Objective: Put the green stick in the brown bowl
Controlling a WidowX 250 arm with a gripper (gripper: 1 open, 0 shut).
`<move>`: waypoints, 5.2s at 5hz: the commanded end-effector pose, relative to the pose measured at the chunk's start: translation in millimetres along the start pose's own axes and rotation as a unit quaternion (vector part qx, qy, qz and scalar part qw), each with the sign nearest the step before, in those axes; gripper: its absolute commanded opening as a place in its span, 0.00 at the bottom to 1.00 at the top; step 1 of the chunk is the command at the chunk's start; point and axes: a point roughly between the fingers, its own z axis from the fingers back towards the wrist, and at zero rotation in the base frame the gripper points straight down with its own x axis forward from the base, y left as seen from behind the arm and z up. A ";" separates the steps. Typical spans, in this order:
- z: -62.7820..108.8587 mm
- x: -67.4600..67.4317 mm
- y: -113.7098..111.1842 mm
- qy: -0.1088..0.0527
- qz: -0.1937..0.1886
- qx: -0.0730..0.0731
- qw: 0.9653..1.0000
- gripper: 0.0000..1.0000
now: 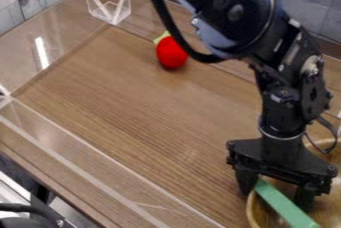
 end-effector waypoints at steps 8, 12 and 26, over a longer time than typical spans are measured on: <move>42.3 49.2 -7.1 -0.066 0.136 -0.014 0.988 1.00; 128.7 71.7 -2.3 -0.113 0.069 -0.064 0.989 1.00; 100.1 139.4 43.3 -0.128 -0.103 0.003 0.986 1.00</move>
